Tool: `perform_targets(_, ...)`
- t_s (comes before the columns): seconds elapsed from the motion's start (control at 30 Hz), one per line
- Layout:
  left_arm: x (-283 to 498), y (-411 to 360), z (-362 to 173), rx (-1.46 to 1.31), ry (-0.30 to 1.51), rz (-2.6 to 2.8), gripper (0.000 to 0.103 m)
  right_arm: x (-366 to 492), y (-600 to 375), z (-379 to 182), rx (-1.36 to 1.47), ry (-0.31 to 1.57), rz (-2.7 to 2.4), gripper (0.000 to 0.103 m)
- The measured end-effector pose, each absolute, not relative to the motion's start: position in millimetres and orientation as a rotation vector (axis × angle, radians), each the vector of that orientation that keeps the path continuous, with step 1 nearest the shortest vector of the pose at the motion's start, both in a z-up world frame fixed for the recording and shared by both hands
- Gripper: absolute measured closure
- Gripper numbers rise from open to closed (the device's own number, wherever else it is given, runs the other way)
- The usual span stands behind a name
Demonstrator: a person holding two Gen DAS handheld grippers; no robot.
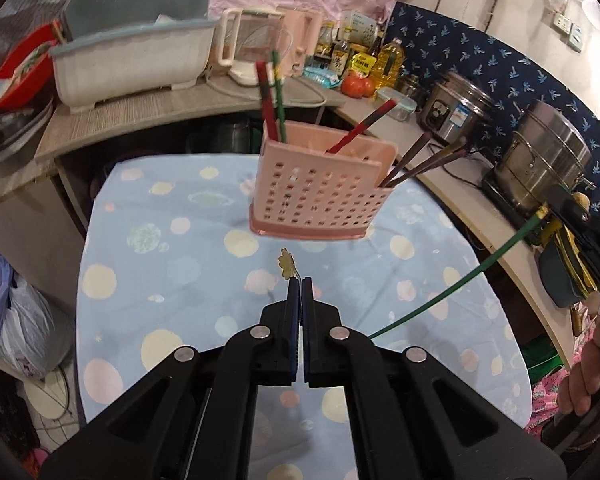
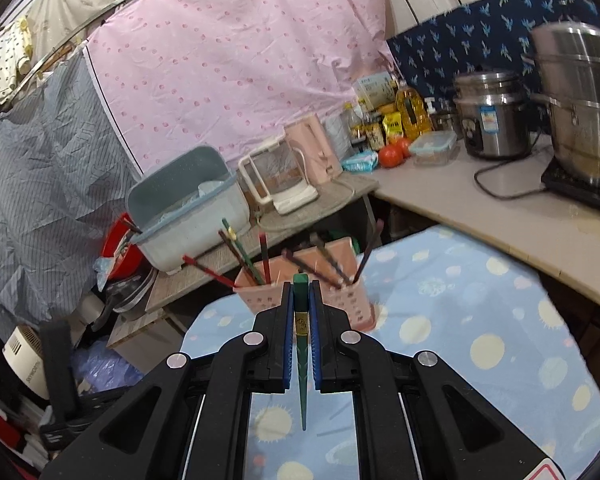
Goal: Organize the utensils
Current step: 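Lift the spoon with the left tool while the right tool carries the green chopstick over the basket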
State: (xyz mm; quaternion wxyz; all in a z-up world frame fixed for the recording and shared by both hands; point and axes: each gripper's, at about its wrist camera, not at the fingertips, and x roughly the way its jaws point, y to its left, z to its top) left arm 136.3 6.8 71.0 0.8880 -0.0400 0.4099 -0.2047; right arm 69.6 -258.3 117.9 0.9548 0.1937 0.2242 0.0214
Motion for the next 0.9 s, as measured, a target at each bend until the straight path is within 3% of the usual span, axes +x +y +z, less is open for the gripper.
perform_targets(0.47, 181, -30, 191, 0.051, 0.643, -0.441, 0.102, 126, -282, 244, 0.25, 0.182, -0.04, 0.096)
perform_targets(0.9, 251, -54, 161, 0.039, 0.765, -0.445, 0.102, 187, -287, 260, 0.238, 0.16, -0.065, 0.096)
